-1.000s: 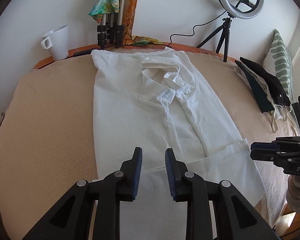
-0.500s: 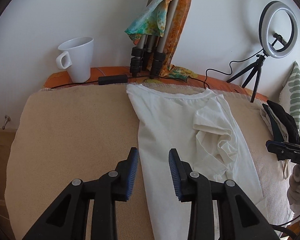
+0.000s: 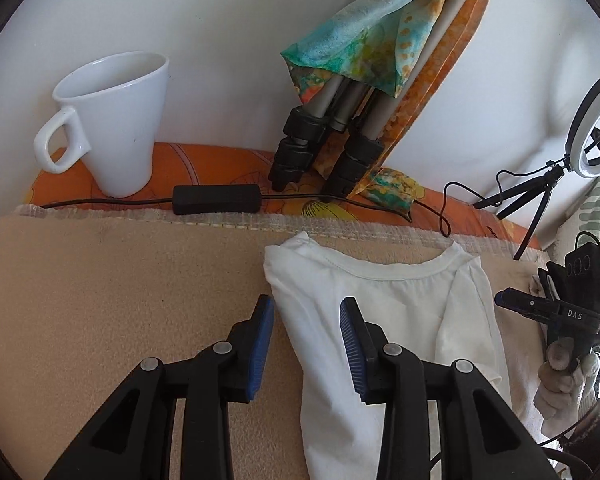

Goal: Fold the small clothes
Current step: 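Move both grippers to the T-shirt's collar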

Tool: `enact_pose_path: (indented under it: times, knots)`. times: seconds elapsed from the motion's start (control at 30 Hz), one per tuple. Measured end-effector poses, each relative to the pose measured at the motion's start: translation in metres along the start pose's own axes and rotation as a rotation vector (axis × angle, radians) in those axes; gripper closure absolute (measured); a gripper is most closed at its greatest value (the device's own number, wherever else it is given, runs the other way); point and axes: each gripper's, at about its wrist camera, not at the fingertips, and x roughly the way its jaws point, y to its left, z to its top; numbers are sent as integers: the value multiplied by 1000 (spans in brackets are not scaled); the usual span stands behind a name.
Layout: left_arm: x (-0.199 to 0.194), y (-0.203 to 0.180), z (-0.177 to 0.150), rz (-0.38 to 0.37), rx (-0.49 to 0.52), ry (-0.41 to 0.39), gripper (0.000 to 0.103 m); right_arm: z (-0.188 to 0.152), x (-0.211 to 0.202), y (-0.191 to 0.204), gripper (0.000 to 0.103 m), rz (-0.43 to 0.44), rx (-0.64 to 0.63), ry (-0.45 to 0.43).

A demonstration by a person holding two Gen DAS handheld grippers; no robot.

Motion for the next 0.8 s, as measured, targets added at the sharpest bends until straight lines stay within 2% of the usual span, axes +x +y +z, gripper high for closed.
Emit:
enact_pose_path:
  times: [0.07,0.2,0.27,0.33,0.37,0.4,0.43,0.47,0.5,0.57,0.63,0.7,0.73,0.77,0.8]
  knots:
    - [10,1,8,-1,10,14,71,8,12,-3,66,0,12,5]
    - [24,-2,18,-7,24,30,88,20,28,-1,66,24,-2,4]
    - [27,-7,22,24,45,32,100,24,34,1,66,29,-4,2]
    - [31,-17,24,101,95,35,100,27,38,5,67,23,-24,-6]
    - [33,-22,24,128,124,39,99,28,39,8,84,12,-43,-6]
    - [34,-25,23,160,151,43,92,29,41,12,94,-4,-64,-2]
    - [34,-26,22,193,167,42,87,30,42,15,95,-29,-84,3]
    - [33,-25,22,227,167,35,70,31,42,18,95,-72,-101,-12]
    - [29,-21,22,237,152,21,65,31,39,19,95,-104,-109,-32]
    - [19,-10,23,172,100,-7,64,33,33,16,95,-120,-87,-65]
    - [11,2,23,97,49,-18,61,35,27,12,95,-84,-59,-76]
    - [8,8,22,65,34,-21,56,36,27,10,84,-57,-53,-46]
    - [9,10,21,56,36,-14,56,35,27,10,69,-35,-55,-31]
    - [12,10,19,50,38,-1,56,34,27,11,58,-28,-60,-30]
    - [16,10,18,51,40,12,56,33,27,12,55,-28,-68,-32]
